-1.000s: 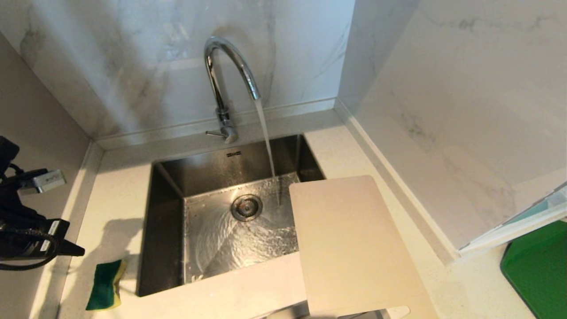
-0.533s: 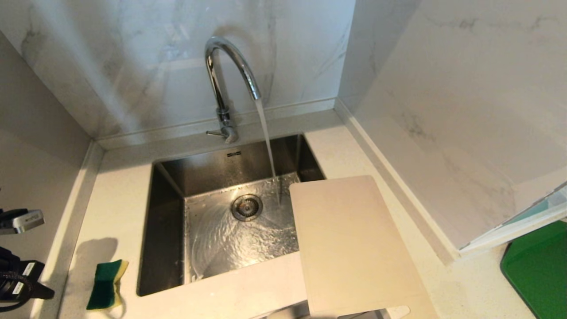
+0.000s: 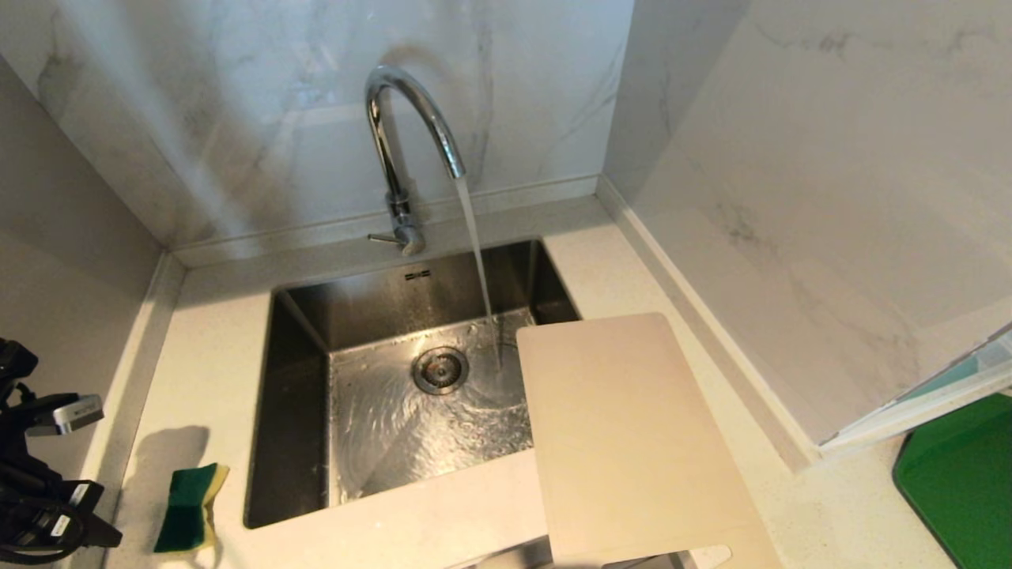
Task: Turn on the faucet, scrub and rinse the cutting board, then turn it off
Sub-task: Pick up the cleaning cloth
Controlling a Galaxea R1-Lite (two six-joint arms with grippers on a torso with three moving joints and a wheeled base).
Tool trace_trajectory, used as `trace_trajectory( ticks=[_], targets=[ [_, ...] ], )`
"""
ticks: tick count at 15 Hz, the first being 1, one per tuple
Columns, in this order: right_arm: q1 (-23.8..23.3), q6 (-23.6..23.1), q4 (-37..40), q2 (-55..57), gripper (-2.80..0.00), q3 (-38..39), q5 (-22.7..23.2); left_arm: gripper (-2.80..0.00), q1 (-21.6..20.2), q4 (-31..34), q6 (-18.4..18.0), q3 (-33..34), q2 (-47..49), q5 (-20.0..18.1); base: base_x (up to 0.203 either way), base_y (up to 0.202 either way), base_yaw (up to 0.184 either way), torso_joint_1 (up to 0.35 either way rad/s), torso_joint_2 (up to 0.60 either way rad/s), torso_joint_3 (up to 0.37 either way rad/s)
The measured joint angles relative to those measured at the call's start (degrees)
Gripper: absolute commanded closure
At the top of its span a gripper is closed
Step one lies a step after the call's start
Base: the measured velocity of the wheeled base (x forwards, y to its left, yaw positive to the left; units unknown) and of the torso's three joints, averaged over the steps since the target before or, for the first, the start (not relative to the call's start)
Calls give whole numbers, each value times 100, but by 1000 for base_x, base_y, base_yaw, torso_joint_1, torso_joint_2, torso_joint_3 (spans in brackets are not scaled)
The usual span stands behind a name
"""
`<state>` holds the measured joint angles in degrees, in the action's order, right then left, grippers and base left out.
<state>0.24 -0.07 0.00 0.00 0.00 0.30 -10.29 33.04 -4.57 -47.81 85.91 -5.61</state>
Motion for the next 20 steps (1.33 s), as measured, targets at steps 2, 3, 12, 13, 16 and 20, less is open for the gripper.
trace_trajectory(
  ticks=[2,3,12,13,16,20],
  targets=[
    [0,0,0,0,0,0,1,-280,78,-85,9,11,179,-49,0,0,0,0,0,0],
    [0,0,1,0,0,0,1,-280,95,-177,15,14,257,-109,0,0,0,0,0,0],
    [-2,0,0,0,0,0,3,-280,198,-1145,157,10,1045,-166,0,0,0,0,0,0],
    [0,0,0,0,0,0,3,-280,205,-1236,156,4,1116,-165,0,0,0,0,0,0],
    [-2,0,0,0,0,0,0,-280,213,-1381,151,-44,1310,-152,0,0,0,0,0,0],
    [0,2,0,0,0,0,5,-280,283,-1488,340,-193,1557,-165,0,0,0,0,0,0]
  ],
)
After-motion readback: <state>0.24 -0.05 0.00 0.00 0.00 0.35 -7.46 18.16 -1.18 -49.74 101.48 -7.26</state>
